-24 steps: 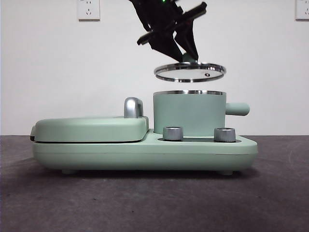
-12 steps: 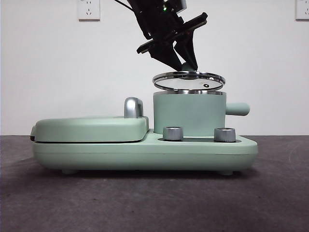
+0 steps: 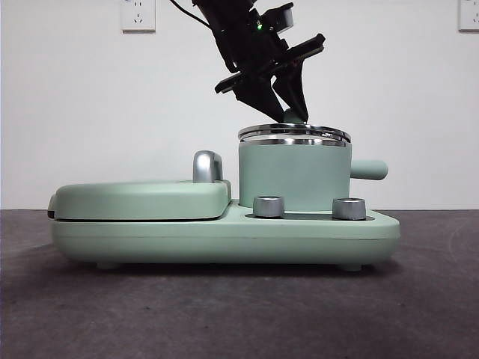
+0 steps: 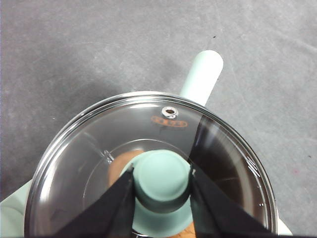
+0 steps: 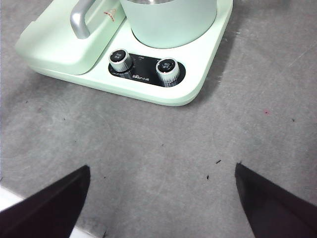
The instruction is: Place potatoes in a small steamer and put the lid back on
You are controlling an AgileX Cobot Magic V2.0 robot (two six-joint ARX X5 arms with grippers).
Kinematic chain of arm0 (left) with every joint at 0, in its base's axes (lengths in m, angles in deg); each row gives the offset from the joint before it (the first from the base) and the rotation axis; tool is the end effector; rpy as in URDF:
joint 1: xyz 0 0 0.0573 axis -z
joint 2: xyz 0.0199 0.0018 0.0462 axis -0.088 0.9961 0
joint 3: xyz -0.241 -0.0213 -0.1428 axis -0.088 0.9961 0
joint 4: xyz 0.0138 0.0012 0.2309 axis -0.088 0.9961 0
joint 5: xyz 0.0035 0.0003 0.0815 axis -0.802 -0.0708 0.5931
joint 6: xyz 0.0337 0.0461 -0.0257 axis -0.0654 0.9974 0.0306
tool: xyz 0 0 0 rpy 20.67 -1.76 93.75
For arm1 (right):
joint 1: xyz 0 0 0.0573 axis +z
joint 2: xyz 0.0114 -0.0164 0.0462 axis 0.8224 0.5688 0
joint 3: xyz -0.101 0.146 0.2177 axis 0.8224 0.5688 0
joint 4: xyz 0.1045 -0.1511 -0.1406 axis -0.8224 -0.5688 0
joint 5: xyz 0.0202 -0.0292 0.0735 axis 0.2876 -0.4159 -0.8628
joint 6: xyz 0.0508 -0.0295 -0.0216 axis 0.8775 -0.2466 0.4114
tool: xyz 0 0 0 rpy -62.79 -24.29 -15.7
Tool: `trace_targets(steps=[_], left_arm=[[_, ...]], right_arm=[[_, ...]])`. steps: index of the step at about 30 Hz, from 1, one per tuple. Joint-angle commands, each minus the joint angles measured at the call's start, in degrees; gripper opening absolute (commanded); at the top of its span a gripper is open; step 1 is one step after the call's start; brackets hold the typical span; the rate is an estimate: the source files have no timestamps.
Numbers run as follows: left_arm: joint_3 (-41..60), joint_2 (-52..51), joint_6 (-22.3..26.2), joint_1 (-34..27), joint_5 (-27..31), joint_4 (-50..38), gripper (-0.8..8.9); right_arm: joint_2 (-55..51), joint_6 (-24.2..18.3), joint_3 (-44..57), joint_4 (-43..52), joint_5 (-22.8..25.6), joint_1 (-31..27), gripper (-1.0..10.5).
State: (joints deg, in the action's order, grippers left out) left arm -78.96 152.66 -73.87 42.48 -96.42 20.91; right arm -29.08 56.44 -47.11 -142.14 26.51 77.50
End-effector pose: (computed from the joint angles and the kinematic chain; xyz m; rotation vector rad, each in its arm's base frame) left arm 0.3757 -0.2956 0.3207 0.1891 0.7085 -0.7707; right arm 0.0243 0.0173 0.2881 0.1334 0.6783 0.4563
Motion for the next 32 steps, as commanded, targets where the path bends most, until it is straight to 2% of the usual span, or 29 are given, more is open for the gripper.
trace_targets(steps=[1, 9, 24, 32], left_arm=[[-2.2, 2.1, 1.8, 1.1, -0.2, -1.1, 0.13], [-2.2, 2.1, 5.4, 1.2, -0.2, -1.1, 0.13], [-2.2, 1.7, 5.3, 0.7, -0.2, 1.4, 0.13], [-2.2, -0.7, 4.9, -0.1, -0.2, -0.6, 0.13]], right_arm=[[0.1, 0.6, -0.4, 0.6, 0.0, 0.4, 4.7], [0.1, 0.7, -0.4, 0.6, 0.0, 0.4, 4.7], [0.1, 1.1, -0.4, 0.6, 0.0, 0.4, 4.7], [0.1, 1.1, -0.4, 0.6, 0.1, 0.4, 4.7]])
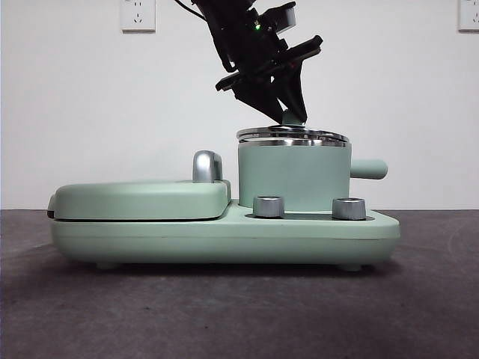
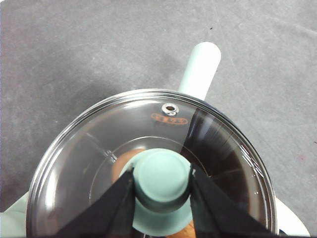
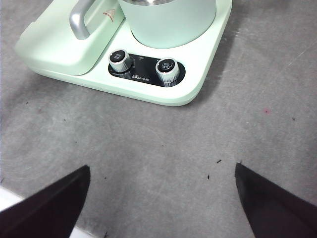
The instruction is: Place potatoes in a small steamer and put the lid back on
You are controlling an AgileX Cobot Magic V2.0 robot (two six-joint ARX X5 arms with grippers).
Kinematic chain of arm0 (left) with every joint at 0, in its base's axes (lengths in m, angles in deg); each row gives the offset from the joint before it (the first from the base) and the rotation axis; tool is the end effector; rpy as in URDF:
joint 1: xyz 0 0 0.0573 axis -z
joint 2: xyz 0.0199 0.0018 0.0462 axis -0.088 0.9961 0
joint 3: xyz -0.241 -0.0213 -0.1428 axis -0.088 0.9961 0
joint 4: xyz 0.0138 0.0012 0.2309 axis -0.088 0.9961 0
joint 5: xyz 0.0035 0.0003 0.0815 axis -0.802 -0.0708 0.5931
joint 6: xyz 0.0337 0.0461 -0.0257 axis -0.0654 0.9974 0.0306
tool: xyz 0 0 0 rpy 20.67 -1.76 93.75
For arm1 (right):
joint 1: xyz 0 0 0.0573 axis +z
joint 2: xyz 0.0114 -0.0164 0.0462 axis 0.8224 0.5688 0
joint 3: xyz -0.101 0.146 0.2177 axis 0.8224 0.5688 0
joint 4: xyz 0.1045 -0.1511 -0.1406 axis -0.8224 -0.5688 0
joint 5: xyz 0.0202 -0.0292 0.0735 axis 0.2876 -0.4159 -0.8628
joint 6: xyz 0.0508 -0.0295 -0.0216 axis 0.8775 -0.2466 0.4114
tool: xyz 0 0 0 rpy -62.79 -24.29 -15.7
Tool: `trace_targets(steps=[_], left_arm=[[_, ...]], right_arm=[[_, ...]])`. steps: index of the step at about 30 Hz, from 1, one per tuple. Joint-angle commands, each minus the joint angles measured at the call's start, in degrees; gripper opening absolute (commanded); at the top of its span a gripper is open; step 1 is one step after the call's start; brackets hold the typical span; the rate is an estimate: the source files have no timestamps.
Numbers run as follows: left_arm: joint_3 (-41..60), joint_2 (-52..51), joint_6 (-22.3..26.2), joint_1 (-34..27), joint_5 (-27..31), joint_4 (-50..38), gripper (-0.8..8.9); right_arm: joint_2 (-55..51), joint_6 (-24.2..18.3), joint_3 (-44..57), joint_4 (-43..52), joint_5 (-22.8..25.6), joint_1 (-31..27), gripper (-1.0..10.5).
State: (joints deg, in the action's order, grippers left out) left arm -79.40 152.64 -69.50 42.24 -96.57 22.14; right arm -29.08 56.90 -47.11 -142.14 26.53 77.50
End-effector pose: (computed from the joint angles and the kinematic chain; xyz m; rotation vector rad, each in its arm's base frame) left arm 0.3756 -0.2932 0.3214 0.2591 0.6936 -0.7960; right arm 0.0243 0.0172 0.2881 0.1409 0.6801 0.4533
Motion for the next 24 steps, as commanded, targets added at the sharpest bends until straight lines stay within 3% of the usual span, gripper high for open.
trace_targets(steps=[1, 24], left_arm=[[-1.7, -0.7, 0.5, 0.2, -0.1, -2.2, 0.13], [-1.7, -1.5, 0.1, -0.5, -1.8, -4.6, 0.13]], right_arm=[[0.1, 0.6, -0.4, 0.6, 0.1, 0.4, 4.7], [0.1, 0.6, -0.4, 1.0, 0.5, 0.4, 4.7]])
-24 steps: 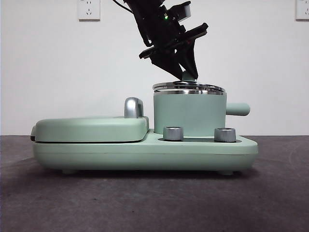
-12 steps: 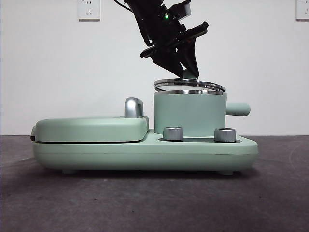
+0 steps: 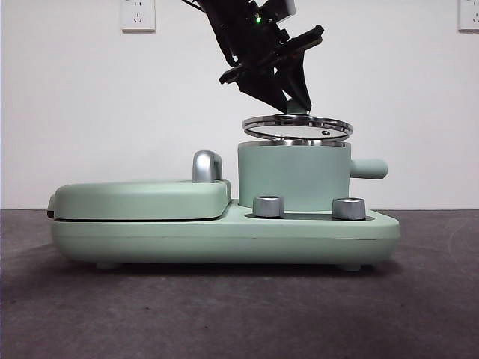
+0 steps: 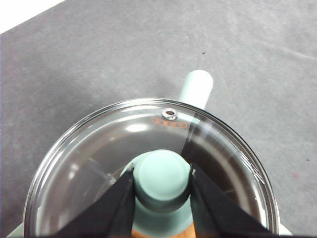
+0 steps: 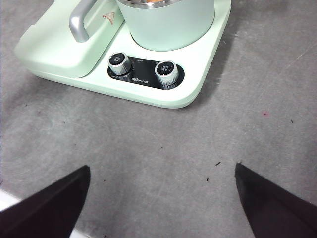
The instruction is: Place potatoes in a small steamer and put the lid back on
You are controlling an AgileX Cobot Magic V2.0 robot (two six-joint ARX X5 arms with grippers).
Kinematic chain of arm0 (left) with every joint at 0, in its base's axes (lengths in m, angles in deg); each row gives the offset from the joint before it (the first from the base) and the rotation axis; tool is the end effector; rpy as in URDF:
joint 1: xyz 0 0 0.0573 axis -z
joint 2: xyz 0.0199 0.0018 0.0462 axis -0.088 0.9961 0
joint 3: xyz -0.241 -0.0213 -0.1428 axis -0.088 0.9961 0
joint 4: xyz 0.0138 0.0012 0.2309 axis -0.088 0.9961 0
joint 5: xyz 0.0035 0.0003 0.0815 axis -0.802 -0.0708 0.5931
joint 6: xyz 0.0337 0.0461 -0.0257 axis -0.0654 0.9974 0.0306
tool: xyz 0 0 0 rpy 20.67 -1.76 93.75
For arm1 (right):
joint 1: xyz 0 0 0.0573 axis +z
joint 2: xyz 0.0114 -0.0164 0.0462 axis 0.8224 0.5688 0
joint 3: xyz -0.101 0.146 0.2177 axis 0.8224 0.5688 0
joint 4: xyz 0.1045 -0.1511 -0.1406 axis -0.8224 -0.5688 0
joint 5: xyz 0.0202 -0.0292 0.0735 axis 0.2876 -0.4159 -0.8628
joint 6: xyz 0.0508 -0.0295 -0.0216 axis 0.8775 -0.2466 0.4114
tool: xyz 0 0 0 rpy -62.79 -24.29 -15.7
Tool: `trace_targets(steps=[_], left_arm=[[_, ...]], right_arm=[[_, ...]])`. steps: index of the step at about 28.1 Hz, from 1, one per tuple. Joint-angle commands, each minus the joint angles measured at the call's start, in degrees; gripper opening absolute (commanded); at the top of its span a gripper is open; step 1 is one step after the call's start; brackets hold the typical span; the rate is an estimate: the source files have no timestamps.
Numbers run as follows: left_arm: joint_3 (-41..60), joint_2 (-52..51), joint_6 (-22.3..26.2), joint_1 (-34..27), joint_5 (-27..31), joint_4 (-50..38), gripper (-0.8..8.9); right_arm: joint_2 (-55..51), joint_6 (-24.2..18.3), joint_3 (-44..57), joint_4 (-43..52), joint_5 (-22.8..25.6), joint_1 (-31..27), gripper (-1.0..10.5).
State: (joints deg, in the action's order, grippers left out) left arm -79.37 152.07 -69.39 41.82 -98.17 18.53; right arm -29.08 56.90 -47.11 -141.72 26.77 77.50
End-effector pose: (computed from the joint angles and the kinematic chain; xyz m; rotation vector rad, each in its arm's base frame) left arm 0.3787 -0.2926 0.3313 0.2316 0.6233 -0.8204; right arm 0.0248 0.0173 0.2888 0.1408 0.6721 0.4505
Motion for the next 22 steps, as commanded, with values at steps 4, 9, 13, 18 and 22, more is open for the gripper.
trace_targets(steps=[4, 9, 13, 18, 22], left_arm=[[-1.6, -0.9, -0.5, -0.2, -0.2, 0.1, 0.13], [1.0, -0.9, -0.8, -0.2, -0.2, -1.7, 0.13], [1.0, -0.9, -1.2, 0.0, -0.2, -1.6, 0.13], [1.0, -0.9, -1.5, 0.5, -0.2, 1.8, 0.13], [1.0, -0.8, -1.2, 0.9, -0.2, 2.1, 0.13]], right_arm=[[0.1, 0.6, -0.4, 0.6, 0.3, 0.4, 4.7], [0.1, 0.6, -0.4, 0.6, 0.3, 0.4, 4.7], [0.1, 0.6, -0.4, 0.6, 0.3, 0.4, 4.7], [0.1, 0.6, -0.4, 0.6, 0.3, 0.4, 4.7], [0.1, 0.6, -0.4, 0.6, 0.2, 0.4, 4.7]])
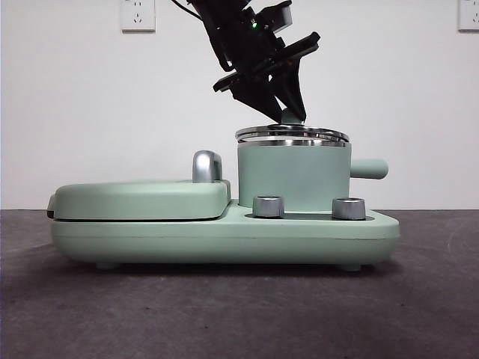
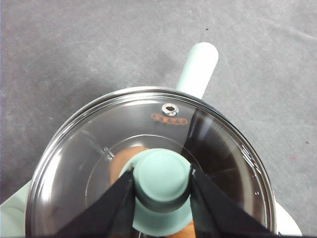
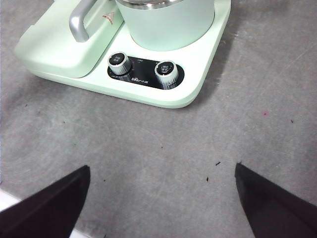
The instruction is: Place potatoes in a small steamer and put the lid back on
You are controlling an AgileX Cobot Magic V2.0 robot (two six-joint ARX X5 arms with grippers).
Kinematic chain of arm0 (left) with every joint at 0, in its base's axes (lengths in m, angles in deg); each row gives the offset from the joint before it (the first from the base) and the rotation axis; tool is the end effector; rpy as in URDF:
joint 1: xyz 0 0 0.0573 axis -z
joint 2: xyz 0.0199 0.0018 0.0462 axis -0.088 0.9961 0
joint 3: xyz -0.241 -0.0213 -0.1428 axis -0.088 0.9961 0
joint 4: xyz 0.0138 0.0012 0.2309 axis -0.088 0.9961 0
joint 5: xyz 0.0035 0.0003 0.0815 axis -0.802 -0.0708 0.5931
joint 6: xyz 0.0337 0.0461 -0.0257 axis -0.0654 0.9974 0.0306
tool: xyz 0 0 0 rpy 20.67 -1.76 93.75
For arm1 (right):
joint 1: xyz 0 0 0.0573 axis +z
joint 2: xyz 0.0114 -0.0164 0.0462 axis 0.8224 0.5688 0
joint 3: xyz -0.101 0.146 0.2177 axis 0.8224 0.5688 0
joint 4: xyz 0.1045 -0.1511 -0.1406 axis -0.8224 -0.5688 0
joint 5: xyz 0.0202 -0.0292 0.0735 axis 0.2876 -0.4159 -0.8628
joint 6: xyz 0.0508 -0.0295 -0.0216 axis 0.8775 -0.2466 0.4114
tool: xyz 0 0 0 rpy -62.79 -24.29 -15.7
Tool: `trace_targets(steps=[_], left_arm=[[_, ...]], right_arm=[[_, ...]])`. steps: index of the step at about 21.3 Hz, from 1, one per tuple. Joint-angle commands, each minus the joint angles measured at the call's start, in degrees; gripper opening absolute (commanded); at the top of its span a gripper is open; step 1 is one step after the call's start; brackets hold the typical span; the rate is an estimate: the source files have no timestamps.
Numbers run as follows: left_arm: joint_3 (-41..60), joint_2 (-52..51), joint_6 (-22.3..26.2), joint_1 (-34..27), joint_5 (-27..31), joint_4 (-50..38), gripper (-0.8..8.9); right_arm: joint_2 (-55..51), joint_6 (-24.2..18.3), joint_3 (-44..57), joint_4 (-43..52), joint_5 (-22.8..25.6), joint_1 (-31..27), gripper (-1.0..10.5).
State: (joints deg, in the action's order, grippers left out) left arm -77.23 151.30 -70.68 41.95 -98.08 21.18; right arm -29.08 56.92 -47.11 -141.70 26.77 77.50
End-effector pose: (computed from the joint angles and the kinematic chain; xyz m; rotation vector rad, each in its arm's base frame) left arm 0.3726 -0.2893 0.3219 0.2285 0.7023 -0.8090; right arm 0.0249 0.0173 0.2888 0.1411 0.6719 0.4505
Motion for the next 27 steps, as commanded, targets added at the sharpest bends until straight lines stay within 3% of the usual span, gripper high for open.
trace_targets(steps=[1, 9, 20, 23, 27], left_arm=[[-1.1, 0.1, 0.2, 0.9, -0.3, -0.6, 0.13], [-1.1, 0.5, 1.7, 1.1, -0.3, -6.5, 0.13], [-1.1, 0.7, 1.8, 0.9, 2.3, 0.3, 0.13], [-1.1, 0.7, 2.3, 0.9, 5.5, -0.9, 0.13], [-1.1, 1.5, 2.4, 1.0, 5.4, -1.4, 0.13]], right_arm=[[0.1, 0.5, -0.4, 0.6, 0.2, 0.4, 4.7], [0.1, 0.5, -0.4, 0.6, 0.2, 0.4, 4.7], [0.1, 0.5, -0.4, 0.6, 0.2, 0.4, 4.7], [0.1, 0.5, -0.4, 0.6, 0.2, 0.4, 4.7], [0.1, 0.5, -0.4, 0.6, 0.2, 0.4, 4.7]])
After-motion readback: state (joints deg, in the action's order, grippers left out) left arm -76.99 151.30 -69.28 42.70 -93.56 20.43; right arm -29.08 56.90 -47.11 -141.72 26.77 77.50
